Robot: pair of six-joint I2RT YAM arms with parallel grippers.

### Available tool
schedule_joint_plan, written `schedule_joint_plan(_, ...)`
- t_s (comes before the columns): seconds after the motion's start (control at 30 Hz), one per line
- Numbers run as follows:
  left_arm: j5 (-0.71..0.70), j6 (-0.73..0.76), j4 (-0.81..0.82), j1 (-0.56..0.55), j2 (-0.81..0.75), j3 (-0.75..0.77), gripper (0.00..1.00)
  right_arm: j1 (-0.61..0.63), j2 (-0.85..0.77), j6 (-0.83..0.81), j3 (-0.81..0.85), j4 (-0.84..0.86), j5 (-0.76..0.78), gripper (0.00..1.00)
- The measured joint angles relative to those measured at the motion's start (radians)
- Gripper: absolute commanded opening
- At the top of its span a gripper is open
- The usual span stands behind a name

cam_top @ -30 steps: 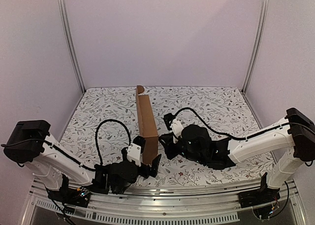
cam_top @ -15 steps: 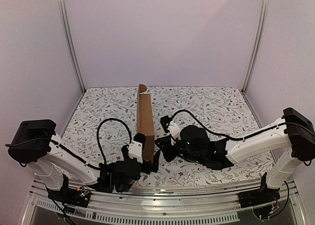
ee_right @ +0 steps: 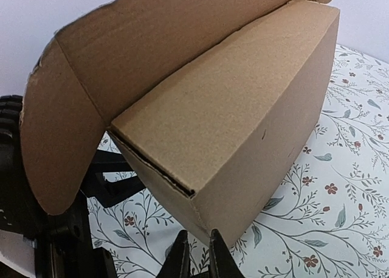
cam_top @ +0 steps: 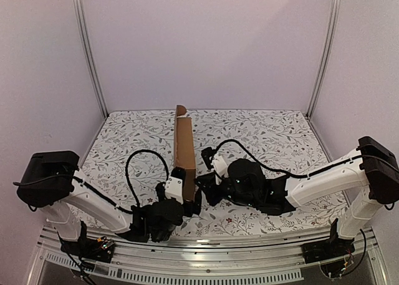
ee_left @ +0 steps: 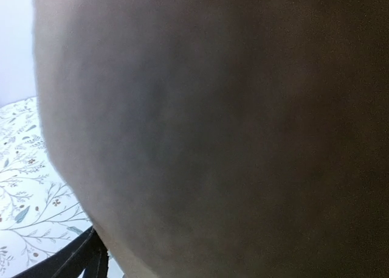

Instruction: Fold the paper box

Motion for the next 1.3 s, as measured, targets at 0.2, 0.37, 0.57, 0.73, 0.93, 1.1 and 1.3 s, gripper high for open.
schedule_joint_plan(0.2,-0.015,-0.002,0.003,0.029,0.011,0.008,0.85,0.0,-0.019,-0.021,-0.006,-0.041,0.039,0.11)
schedule_joint_plan(0.37,-0.018,-0.002,0.006,0.053,0.029,0.026,0.79,0.0,-0.09,-0.032,-0.037,-0.07,0.082,0.12)
schedule_joint_plan(0.57,-0.013,-0.003,0.025,0.071,0.055,0.039,0.57,0.0,-0.186,-0.039,-0.095,-0.112,0.125,0.12)
schedule_joint_plan(0.73,-0.004,0.008,0.037,0.084,0.065,0.043,0.43,0.0,-0.241,-0.04,-0.114,-0.16,0.162,0.12)
schedule_joint_plan(0.93,0.008,0.009,0.029,0.085,0.05,0.032,0.4,0.0,-0.267,-0.043,-0.118,-0.182,0.192,0.13)
schedule_joint_plan(1.1,0.028,0.008,0.024,0.085,-0.004,-0.014,0.43,0.0,-0.262,-0.051,-0.118,-0.193,0.21,0.17)
schedule_joint_plan(1.3,0.035,0.003,-0.035,0.086,-0.084,-0.045,0.61,-0.018,-0.233,-0.086,-0.106,-0.209,0.231,0.67)
